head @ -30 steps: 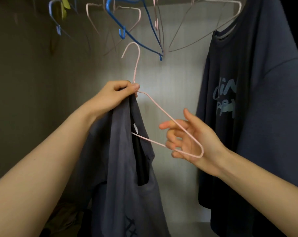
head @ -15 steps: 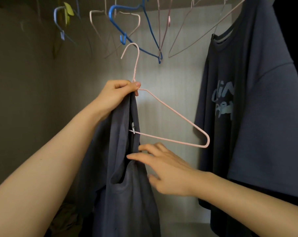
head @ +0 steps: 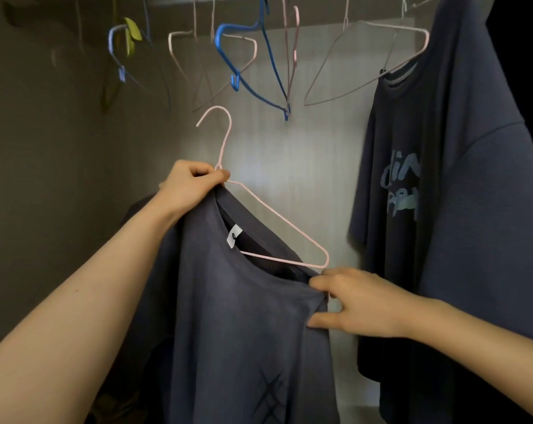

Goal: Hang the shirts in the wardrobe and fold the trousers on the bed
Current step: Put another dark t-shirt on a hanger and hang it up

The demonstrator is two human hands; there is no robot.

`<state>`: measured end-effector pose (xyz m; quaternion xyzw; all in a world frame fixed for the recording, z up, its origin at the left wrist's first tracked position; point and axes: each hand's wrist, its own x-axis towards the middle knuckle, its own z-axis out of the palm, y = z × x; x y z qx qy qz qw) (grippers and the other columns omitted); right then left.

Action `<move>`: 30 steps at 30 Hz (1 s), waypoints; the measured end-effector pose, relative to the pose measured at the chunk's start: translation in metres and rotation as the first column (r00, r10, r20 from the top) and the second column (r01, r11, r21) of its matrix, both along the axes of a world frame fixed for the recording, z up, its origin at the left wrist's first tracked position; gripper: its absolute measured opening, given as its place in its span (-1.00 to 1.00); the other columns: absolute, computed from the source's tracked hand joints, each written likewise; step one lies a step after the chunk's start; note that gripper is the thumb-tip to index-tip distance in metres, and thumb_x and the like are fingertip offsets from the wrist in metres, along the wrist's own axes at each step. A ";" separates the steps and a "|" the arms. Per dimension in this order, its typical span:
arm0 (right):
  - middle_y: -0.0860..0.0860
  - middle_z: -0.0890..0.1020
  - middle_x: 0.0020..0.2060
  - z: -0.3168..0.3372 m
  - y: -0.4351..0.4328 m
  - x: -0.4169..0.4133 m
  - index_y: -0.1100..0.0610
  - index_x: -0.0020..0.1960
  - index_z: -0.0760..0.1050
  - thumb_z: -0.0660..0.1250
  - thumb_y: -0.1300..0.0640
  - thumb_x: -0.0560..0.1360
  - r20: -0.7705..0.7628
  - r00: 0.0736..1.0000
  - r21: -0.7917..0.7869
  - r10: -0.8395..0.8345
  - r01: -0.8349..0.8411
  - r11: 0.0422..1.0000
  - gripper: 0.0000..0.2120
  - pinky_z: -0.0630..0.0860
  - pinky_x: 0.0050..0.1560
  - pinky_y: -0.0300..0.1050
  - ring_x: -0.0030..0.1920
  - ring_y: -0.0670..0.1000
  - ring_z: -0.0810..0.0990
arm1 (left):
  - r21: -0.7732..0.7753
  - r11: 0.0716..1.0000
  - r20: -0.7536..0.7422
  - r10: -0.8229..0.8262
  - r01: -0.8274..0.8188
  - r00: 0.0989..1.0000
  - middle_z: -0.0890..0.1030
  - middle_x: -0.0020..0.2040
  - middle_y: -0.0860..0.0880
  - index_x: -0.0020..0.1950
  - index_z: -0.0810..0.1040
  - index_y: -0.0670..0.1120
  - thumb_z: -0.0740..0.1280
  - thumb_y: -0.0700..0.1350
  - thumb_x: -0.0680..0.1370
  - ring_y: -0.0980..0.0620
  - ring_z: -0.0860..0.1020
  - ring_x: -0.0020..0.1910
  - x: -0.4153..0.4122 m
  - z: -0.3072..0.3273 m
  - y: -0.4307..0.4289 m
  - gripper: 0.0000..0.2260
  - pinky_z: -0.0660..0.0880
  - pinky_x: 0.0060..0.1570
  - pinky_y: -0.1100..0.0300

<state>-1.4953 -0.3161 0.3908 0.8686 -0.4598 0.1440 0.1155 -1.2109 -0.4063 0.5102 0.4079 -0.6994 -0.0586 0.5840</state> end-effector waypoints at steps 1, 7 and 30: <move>-0.14 0.50 -0.10 0.004 -0.001 -0.006 -0.05 -0.02 0.44 0.27 -0.34 0.44 0.007 1.000 -0.007 -0.012 0.012 1.000 -0.64 0.49 0.00 -0.04 -0.03 -0.08 0.49 | 0.008 1.000 0.007 0.029 -0.029 1.000 0.36 -0.40 0.02 -0.33 0.55 -0.15 0.40 0.16 0.41 0.06 0.30 -0.32 0.003 -0.001 -0.002 -0.63 0.22 -0.07 0.07; -0.11 0.49 -0.34 0.027 -0.010 -0.025 -0.05 -0.25 0.30 0.16 -0.22 0.56 0.218 0.976 -0.134 0.006 0.024 0.991 -0.68 0.45 -0.19 -0.05 -0.28 -0.16 0.48 | 0.025 0.995 0.037 0.095 -0.096 0.995 0.30 -0.49 0.10 -0.41 0.49 -0.03 0.37 0.19 0.40 0.03 0.28 -0.37 -0.002 -0.006 -0.004 -0.67 0.18 -0.01 0.04; -0.11 0.46 -0.23 0.113 -0.032 0.003 0.12 -0.02 0.43 0.22 -0.15 0.59 0.655 0.736 -0.443 0.173 0.189 0.876 -0.69 0.26 -0.29 -0.25 -0.19 -0.08 0.45 | -0.146 0.989 0.063 0.032 -0.022 0.998 0.44 -0.40 0.05 -0.29 0.59 -0.12 0.32 0.01 0.62 0.22 0.32 -0.45 -0.004 0.002 0.006 -0.66 0.28 -0.41 0.38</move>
